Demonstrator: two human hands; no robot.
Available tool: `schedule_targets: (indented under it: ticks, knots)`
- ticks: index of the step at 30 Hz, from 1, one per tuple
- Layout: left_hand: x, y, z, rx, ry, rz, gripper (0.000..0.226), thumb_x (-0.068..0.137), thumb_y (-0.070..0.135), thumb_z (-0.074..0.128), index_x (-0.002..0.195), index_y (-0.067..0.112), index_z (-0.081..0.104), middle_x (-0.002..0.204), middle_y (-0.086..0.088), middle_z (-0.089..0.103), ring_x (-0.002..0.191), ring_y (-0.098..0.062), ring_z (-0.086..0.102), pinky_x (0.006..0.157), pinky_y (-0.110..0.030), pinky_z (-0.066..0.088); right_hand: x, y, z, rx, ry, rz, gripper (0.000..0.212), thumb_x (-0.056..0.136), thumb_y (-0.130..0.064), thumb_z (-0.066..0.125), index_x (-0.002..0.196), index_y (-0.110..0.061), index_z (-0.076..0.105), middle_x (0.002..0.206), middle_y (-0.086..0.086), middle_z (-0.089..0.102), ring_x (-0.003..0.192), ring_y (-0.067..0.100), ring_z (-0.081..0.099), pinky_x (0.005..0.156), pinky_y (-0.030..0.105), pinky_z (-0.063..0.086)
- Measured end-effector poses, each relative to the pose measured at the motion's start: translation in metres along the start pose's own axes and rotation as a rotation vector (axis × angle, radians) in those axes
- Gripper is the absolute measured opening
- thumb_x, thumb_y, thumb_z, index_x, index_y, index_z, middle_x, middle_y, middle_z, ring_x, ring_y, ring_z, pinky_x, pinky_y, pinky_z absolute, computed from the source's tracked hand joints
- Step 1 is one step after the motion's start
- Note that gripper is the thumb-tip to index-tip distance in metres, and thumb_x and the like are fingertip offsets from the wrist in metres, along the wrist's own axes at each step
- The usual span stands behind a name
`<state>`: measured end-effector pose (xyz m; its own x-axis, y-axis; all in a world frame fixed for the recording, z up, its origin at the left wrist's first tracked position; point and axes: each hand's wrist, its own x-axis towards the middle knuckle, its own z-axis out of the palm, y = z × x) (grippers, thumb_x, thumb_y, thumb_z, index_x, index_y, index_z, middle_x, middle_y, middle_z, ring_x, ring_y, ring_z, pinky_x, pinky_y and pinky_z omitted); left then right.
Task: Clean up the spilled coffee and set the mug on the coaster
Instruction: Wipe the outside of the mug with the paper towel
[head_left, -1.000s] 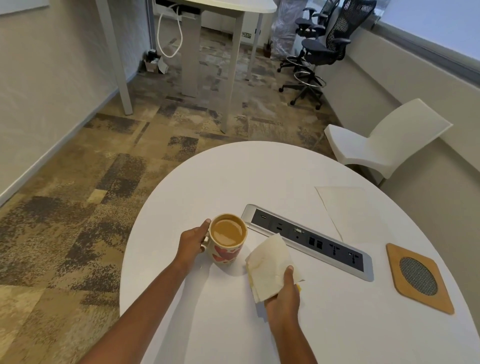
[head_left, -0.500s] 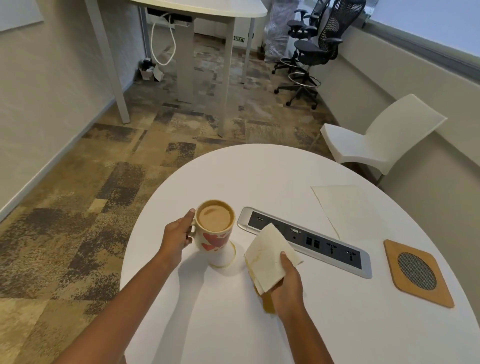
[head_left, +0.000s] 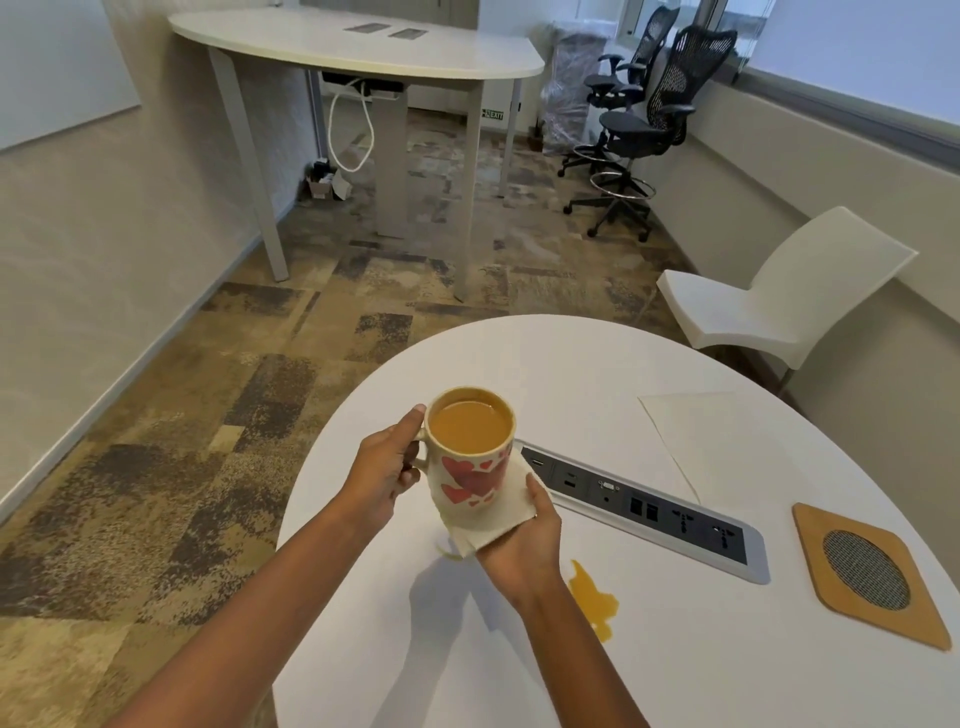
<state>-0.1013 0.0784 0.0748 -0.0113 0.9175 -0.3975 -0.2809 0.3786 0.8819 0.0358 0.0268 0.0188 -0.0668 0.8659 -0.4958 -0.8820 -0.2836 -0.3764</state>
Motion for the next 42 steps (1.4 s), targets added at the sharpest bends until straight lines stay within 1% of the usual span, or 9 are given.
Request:
schedule_targets:
  ticks: [6, 10, 13, 17, 22, 26, 30, 34, 42]
  knots:
    - [-0.01, 0.008, 0.012, -0.016, -0.042, 0.006, 0.033, 0.088, 0.035, 0.055, 0.06, 0.019, 0.05, 0.032, 0.013, 0.037, 0.03, -0.002, 0.028, 0.028, -0.01, 0.025, 0.004, 0.006, 0.009, 0.233, -0.134, 0.069, 0.05, 0.095, -0.043, 0.031, 0.125, -0.008, 0.052, 0.122, 0.024, 0.058, 0.114, 0.04, 0.052, 0.099, 0.047, 0.042]
    - [-0.014, 0.012, 0.019, -0.043, -0.034, 0.003, 0.036, 0.088, 0.034, 0.055, 0.057, 0.02, 0.047, 0.033, 0.013, 0.036, 0.029, -0.002, 0.028, 0.027, -0.008, 0.023, 0.003, 0.013, 0.012, 0.305, -0.152, 0.002, 0.04, 0.097, -0.03, 0.033, 0.107, -0.003, 0.061, 0.097, 0.024, 0.072, 0.087, 0.037, 0.069, 0.076, 0.045, 0.058]
    - [-0.017, 0.012, 0.027, -0.084, -0.011, -0.004, 0.039, 0.089, 0.032, 0.055, 0.053, 0.019, 0.045, 0.041, 0.008, 0.036, 0.028, -0.002, 0.027, 0.026, -0.008, 0.022, 0.002, 0.023, 0.014, 0.295, -0.116, 0.006, 0.034, 0.097, -0.025, 0.034, 0.111, -0.004, 0.056, 0.088, 0.021, 0.073, 0.079, 0.032, 0.071, 0.068, 0.04, 0.06]
    - [-0.018, 0.015, 0.032, -0.059, 0.0, 0.012, 0.037, 0.089, 0.03, 0.055, 0.055, 0.018, 0.046, 0.054, 0.002, 0.033, 0.035, -0.006, 0.028, 0.027, -0.007, 0.023, -0.004, 0.029, 0.016, 0.242, -0.097, 0.007, 0.038, 0.097, -0.023, 0.036, 0.131, -0.009, 0.044, 0.111, 0.021, 0.061, 0.099, 0.033, 0.059, 0.076, 0.042, 0.058]
    - [-0.02, 0.015, 0.029, -0.011, 0.003, 0.026, 0.037, 0.09, 0.029, 0.054, 0.056, 0.018, 0.044, 0.057, 0.0, 0.032, 0.05, -0.011, 0.024, 0.026, -0.006, 0.021, -0.014, 0.019, 0.011, 0.137, -0.048, 0.056, 0.04, 0.098, -0.021, 0.034, 0.135, -0.008, 0.043, 0.128, 0.021, 0.052, 0.111, 0.035, 0.052, 0.1, 0.046, 0.043]
    - [-0.021, 0.014, 0.025, 0.045, 0.01, 0.031, 0.036, 0.089, 0.029, 0.054, 0.057, 0.018, 0.048, 0.057, 0.001, 0.033, 0.05, -0.012, 0.026, 0.027, -0.007, 0.023, -0.024, 0.006, 0.003, 0.064, -0.036, 0.096, 0.036, 0.098, -0.021, 0.035, 0.128, -0.006, 0.048, 0.115, 0.021, 0.061, 0.102, 0.035, 0.058, 0.084, 0.045, 0.053]
    - [-0.02, 0.014, 0.02, 0.102, -0.003, 0.04, 0.033, 0.09, 0.03, 0.054, 0.059, 0.019, 0.049, 0.056, 0.002, 0.032, 0.05, -0.011, 0.025, 0.031, -0.011, 0.026, -0.033, -0.009, -0.005, 0.015, -0.046, 0.172, 0.036, 0.096, -0.018, 0.036, 0.126, -0.003, 0.049, 0.125, 0.024, 0.056, 0.108, 0.038, 0.055, 0.098, 0.051, 0.043]
    - [-0.021, 0.015, 0.017, 0.123, -0.012, 0.022, 0.029, 0.089, 0.031, 0.054, 0.062, 0.019, 0.051, 0.044, 0.008, 0.036, 0.047, -0.01, 0.025, 0.039, -0.015, 0.026, -0.04, -0.022, -0.014, 0.011, -0.046, 0.184, 0.039, 0.096, -0.018, 0.034, 0.126, 0.001, 0.048, 0.124, 0.026, 0.058, 0.111, 0.041, 0.055, 0.095, 0.053, 0.044]
    - [-0.03, 0.016, 0.019, 0.104, -0.036, -0.03, 0.037, 0.087, 0.028, 0.055, 0.052, 0.02, 0.049, 0.033, 0.013, 0.035, 0.048, -0.011, 0.024, 0.028, -0.009, 0.024, -0.04, -0.031, -0.02, -0.003, -0.045, 0.117, 0.04, 0.098, -0.025, 0.035, 0.128, -0.002, 0.048, 0.122, 0.025, 0.059, 0.107, 0.042, 0.057, 0.079, 0.055, 0.055]
